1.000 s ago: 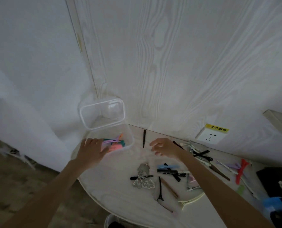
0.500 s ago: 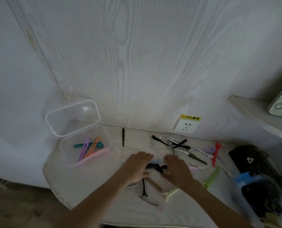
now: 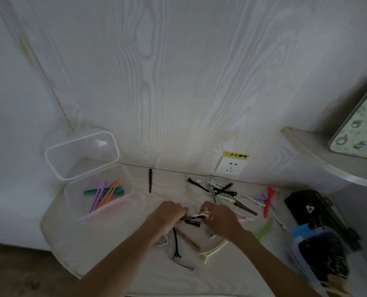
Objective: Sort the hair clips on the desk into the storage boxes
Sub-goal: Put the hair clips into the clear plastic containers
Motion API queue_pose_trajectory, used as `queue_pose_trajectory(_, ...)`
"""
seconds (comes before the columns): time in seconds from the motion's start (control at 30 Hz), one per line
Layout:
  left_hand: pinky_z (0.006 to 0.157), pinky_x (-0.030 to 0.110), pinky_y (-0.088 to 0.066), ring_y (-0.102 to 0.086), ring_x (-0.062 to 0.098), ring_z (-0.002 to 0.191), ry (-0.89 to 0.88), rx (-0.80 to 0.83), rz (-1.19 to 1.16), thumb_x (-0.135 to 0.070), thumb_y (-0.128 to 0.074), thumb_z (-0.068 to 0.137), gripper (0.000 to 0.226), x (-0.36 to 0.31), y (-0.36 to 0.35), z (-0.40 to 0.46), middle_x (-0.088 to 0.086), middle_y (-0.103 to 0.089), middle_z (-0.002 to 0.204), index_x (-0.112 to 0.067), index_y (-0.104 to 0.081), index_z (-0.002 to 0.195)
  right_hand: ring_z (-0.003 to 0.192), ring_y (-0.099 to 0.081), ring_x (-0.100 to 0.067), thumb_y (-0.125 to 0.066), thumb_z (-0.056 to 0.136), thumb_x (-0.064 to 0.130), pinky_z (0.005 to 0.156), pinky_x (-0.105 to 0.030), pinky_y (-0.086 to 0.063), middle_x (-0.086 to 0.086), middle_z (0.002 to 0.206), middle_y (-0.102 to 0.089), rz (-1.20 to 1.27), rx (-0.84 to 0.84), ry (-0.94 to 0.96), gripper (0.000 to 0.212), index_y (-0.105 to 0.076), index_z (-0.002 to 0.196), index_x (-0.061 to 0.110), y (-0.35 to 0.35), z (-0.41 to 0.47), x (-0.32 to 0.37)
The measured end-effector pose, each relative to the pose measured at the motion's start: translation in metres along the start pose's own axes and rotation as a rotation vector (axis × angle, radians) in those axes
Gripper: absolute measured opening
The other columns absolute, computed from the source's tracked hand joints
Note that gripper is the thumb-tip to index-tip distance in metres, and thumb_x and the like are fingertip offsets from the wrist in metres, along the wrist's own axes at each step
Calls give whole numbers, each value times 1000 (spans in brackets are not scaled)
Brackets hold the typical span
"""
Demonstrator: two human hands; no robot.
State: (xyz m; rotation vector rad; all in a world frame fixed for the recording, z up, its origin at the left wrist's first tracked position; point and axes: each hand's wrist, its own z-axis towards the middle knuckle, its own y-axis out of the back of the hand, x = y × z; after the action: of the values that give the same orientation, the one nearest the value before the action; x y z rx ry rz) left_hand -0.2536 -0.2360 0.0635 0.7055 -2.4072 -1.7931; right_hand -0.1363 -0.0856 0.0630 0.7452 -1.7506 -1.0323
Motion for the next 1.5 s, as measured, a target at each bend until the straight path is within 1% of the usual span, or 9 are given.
queue_pose_trajectory(0.17, 78, 33, -42, -61, 25, 94, 41, -184, -140, -30, -51, 92, 19, 16, 18, -11, 5, -67, 100, -17, -58, 104, 81, -66, -16, -71, 78, 16, 75, -30, -52, 0, 90, -68, 361, 62, -88, 26, -57, 78, 38, 28, 17, 22)
queue_pose_trajectory(0.37, 72, 24, -45, -66, 13, 87, 298, -485, -261, -37, -64, 82, 19, 63, 66, -68, -6, -72, 91, -29, -69, 99, 51, -57, 9, -52, 93, 14, 49, -11, -40, -1, 81, -62, 722, 49, -3, 9, -59, 95, 18, 41, 58, 100)
queue_pose_trajectory(0.53, 59, 22, -38, -67, 17, 83, 571, -559, -244, -40, -72, 74, 16, 112, 63, -123, -5, -72, 83, -29, -71, 85, 78, -60, -13, -56, 90, 17, 65, -23, -46, -3, 106, -60, 879, 174, 11, 34, -49, 123, 20, 9, 84, 167)
queue_pose_trajectory(0.77, 68, 27, -45, -66, 22, 86, 707, -399, -252, -53, -55, 84, 37, 137, 27, -126, 1, -71, 88, -20, -68, 93, 94, -57, -12, -53, 91, 23, 82, -23, -45, 1, 124, -57, 360, 232, 33, 35, -49, 125, 21, -6, 73, 125)
queue_pose_trajectory(0.97, 84, 30, -46, -63, 18, 100, 552, -511, -277, -24, -43, 95, 27, 96, 48, -69, -1, -69, 108, -20, -63, 112, 131, -38, -24, -38, 93, 16, 109, -34, -31, -9, 144, -39, -132, 54, -92, 48, -30, 140, 11, 0, 82, 30)
queue_pose_trajectory(1.13, 87, 38, -47, -56, 29, 113, 488, -102, -207, -15, -39, 96, 39, 62, 37, -7, 14, -57, 123, -5, -39, 133, 144, -12, -29, -31, 97, 38, 115, -40, -16, -14, 155, -12, -329, 28, -197, 63, -9, 146, 5, -21, 83, 18)
queue_pose_trajectory(1.27, 92, 37, -46, -45, 27, 120, 581, -54, -145, -23, -42, 96, 56, 56, 23, 18, 14, -39, 136, 0, -20, 142, 120, -54, -29, -64, 70, 21, 105, -45, -34, -16, 130, -56, -359, -94, -104, 70, -41, 135, 7, -40, 78, 30)
queue_pose_trajectory(1.37, 88, 36, -48, -45, 25, 116, 576, -163, -179, -24, -41, 96, 47, 65, 17, 26, 10, -42, 129, -7, -28, 139, 90, -69, -19, -77, 39, 9, 83, -30, -51, 0, 102, -71, -312, -105, 76, 71, -66, 109, 17, -46, 72, 29)
queue_pose_trajectory(1.5, 91, 34, -45, -43, 23, 120, 525, -243, -314, -17, -43, 94, 43, 72, 7, 32, 5, -42, 134, -15, -34, 136, 105, -60, -22, -50, 73, 0, 78, -26, -56, -4, 118, -63, -80, -103, 258, 52, -58, 122, 14, -32, 66, 20)
